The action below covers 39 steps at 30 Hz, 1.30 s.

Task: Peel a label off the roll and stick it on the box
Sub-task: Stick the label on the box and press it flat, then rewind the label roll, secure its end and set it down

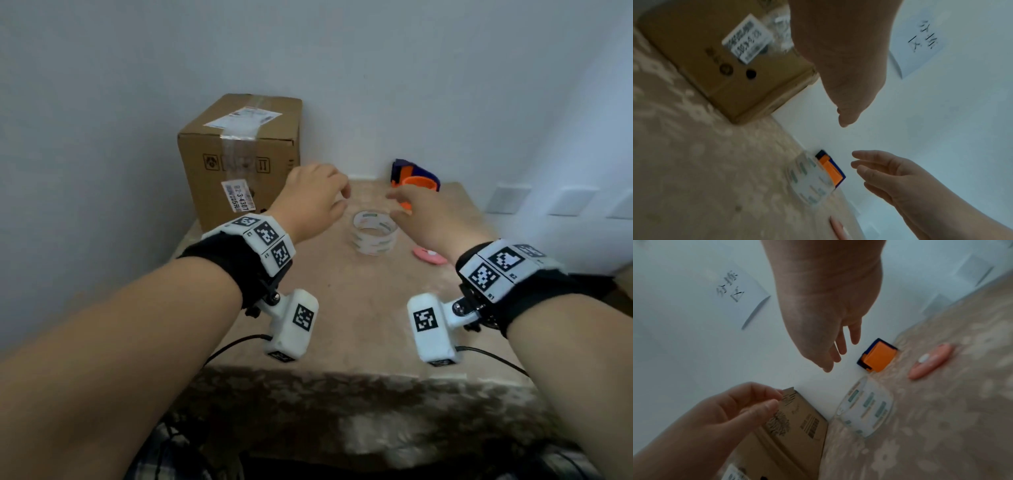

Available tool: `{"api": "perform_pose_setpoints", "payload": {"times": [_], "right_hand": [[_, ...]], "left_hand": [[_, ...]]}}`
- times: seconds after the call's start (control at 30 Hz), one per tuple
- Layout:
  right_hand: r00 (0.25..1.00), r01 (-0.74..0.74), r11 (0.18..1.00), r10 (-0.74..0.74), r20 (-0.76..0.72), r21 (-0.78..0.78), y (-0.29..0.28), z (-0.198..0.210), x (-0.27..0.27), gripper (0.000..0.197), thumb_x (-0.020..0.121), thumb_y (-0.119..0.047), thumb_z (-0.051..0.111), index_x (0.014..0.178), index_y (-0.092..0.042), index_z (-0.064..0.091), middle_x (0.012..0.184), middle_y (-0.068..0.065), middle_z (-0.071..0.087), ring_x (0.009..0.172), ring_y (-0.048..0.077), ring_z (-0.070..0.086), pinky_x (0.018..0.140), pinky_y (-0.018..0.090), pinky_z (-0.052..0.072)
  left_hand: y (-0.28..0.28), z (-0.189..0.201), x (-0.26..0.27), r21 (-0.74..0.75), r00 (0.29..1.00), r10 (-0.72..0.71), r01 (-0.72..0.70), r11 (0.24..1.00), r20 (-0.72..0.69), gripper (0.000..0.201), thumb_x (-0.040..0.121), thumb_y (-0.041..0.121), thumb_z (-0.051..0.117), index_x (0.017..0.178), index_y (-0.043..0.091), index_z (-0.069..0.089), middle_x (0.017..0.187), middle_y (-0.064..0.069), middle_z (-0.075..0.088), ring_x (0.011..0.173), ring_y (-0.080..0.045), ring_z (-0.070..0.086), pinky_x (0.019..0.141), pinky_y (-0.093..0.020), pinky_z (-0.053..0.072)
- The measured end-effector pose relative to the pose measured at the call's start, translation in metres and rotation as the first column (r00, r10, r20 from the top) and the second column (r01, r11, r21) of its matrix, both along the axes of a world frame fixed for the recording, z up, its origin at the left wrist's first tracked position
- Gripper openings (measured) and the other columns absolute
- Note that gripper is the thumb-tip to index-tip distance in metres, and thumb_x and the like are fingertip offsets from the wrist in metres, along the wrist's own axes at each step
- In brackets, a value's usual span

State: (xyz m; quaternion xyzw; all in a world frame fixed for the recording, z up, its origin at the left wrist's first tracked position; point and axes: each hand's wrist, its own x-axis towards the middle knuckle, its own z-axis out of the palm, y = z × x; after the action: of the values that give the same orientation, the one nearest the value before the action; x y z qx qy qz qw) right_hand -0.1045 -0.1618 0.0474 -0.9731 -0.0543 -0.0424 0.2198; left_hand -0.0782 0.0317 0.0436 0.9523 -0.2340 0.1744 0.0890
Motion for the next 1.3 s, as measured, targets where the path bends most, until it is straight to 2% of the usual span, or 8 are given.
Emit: {"api": "perform_pose_setpoints", "payload": {"times": [0.1, 0.3, 0.43, 0.6, 0.77, 0.9, 1.03, 1.3], "right_hand": [[0.999, 0.043, 0.993, -0.041, -0.024, 0.114, -0.013, -0.023, 0.009, 0.039, 0.096, -0.018, 0.047, 0.135, -0.019, 0.046, 0.141, 0.007, 0.05, 0.127, 0.024, 0.048, 0.091, 0.023, 0.034], [0.991, 0.135, 0.91, -0.124, -0.052, 0.392, -0.028, -0.064, 0.018, 0.035, 0.091, -0.007, 0.05, 0.126, -0.01, 0.052, 0.125, 0.014, 0.054, 0.12, 0.027, 0.051, 0.098, 0.05, 0.048], [0.974, 0.222, 0.901, -0.187, -0.129, 0.374, -0.036, -0.079, 0.02, 0.046, 0.088, -0.005, 0.051, 0.134, -0.008, 0.045, 0.133, 0.016, 0.052, 0.124, 0.03, 0.049, 0.107, 0.043, 0.04], [0.986, 0.097, 0.922, -0.039, -0.159, 0.376, -0.026, -0.073, 0.021, 0.078, 0.081, -0.012, 0.068, 0.146, -0.013, 0.026, 0.15, 0.009, 0.036, 0.138, 0.024, 0.036, 0.11, 0.035, 0.031], [0.987, -0.033, 0.928, 0.09, -0.135, 0.37, -0.002, -0.06, 0.02, 0.101, 0.07, -0.032, 0.08, 0.148, -0.013, 0.019, 0.155, 0.007, 0.028, 0.14, 0.022, 0.033, 0.112, 0.037, 0.031], [0.985, -0.045, 0.932, 0.1, -0.138, 0.36, 0.012, -0.056, 0.018, 0.095, 0.068, -0.036, 0.081, 0.145, -0.012, 0.03, 0.141, 0.008, 0.048, 0.126, 0.021, 0.05, 0.108, 0.038, 0.04], [0.986, -0.039, 0.91, 0.102, -0.132, 0.412, 0.022, -0.055, 0.012, 0.089, 0.07, -0.028, 0.081, 0.143, -0.007, 0.034, 0.137, 0.012, 0.053, 0.121, 0.021, 0.054, 0.103, 0.03, 0.043], [0.999, -0.038, 0.902, 0.05, -0.017, 0.429, 0.039, -0.05, 0.006, 0.059, 0.077, -0.027, 0.075, 0.129, -0.01, 0.054, 0.113, 0.006, 0.062, 0.106, 0.019, 0.06, 0.097, 0.034, 0.049]], "left_hand": [[-0.016, -0.018, 0.005, -0.018, 0.998, 0.001, -0.002, 1.0, -0.067, 0.023, 0.094, 0.031, 0.046, 0.111, 0.021, 0.058, 0.123, -0.002, 0.054, 0.122, -0.023, 0.041, 0.104, -0.04, 0.027], [-0.043, -0.054, 0.017, -0.073, 0.963, 0.012, -0.033, 0.997, -0.268, 0.031, 0.092, 0.019, 0.045, 0.123, 0.021, 0.053, 0.134, -0.002, 0.05, 0.127, -0.025, 0.038, 0.106, -0.039, 0.027], [-0.055, -0.077, 0.017, -0.077, 0.939, 0.001, -0.029, 0.997, -0.343, 0.039, 0.093, 0.02, 0.047, 0.131, 0.027, 0.05, 0.142, 0.001, 0.047, 0.134, -0.024, 0.035, 0.113, -0.043, 0.022], [-0.043, -0.078, 0.022, -0.255, 0.923, 0.017, -0.124, 0.959, -0.383, 0.017, 0.093, 0.031, 0.05, 0.104, 0.033, 0.064, 0.117, 0.005, 0.064, 0.119, -0.02, 0.05, 0.108, -0.044, 0.029], [-0.019, -0.05, 0.013, -0.462, 0.852, -0.199, -0.056, 0.885, -0.485, 0.021, 0.093, 0.019, 0.055, 0.11, 0.012, 0.066, 0.097, 0.004, 0.064, 0.092, -0.01, 0.057, 0.083, -0.019, 0.042], [-0.003, -0.04, 0.004, -0.476, 0.813, -0.257, -0.028, 0.879, -0.522, 0.015, 0.092, 0.016, 0.057, 0.102, 0.017, 0.068, 0.085, 0.013, 0.064, 0.082, -0.003, 0.057, 0.078, -0.014, 0.041], [0.005, -0.039, -0.003, -0.464, 0.82, -0.234, -0.043, 0.885, -0.522, 0.02, 0.092, 0.017, 0.057, 0.108, 0.014, 0.069, 0.099, 0.0, 0.069, 0.093, -0.011, 0.06, 0.087, -0.023, 0.044], [0.016, -0.035, -0.011, -0.528, 0.852, -0.193, -0.111, 0.842, -0.487, 0.021, 0.094, 0.013, 0.054, 0.109, 0.007, 0.067, 0.09, 0.002, 0.063, 0.077, -0.002, 0.054, 0.071, -0.011, 0.042]]}}
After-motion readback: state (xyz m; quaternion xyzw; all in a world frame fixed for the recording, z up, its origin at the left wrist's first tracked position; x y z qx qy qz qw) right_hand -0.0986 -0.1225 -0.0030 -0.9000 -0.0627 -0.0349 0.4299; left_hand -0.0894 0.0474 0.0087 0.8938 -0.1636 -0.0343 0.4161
